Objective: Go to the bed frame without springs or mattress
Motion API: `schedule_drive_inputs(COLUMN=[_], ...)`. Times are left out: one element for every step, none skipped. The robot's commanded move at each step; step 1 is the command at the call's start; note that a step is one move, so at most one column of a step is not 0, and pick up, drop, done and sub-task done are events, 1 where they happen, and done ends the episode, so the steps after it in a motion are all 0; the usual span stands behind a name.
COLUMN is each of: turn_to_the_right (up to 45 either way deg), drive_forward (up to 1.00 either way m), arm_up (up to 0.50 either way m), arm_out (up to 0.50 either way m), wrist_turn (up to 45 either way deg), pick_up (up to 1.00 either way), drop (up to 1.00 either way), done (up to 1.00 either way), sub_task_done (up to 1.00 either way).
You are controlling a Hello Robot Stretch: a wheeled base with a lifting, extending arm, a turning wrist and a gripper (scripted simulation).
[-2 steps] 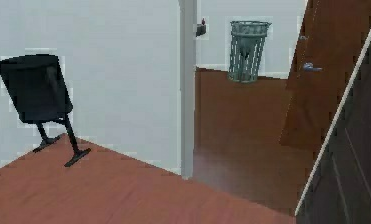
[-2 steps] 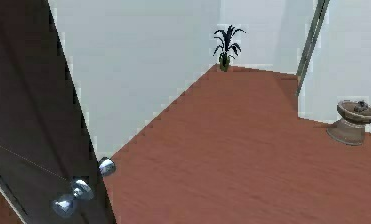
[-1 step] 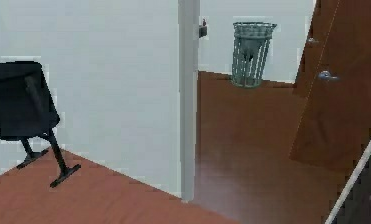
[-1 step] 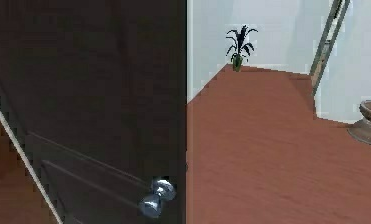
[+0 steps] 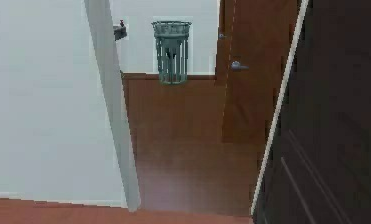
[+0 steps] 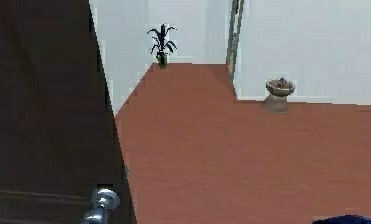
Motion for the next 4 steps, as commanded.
schedule_drive_inputs(turn_to_the_right=[0.0, 3.0, 0.0, -12.0], drive_forward=[1.00, 0.00, 0.80, 0.00], arm_up=[0.00, 0.00, 0.00, 0.00], arm_out=[0.00, 0.00, 0.00, 0.00], wrist_turn=[0.0, 0.0, 0.0, 0.0], pick_up=[0.00, 0.00, 0.00, 0.00], drop=[0.00, 0.00, 0.00, 0.00], done=[0.00, 0.00, 0.00, 0.00], sub_task_done=[0.00, 0.00, 0.00, 0.00])
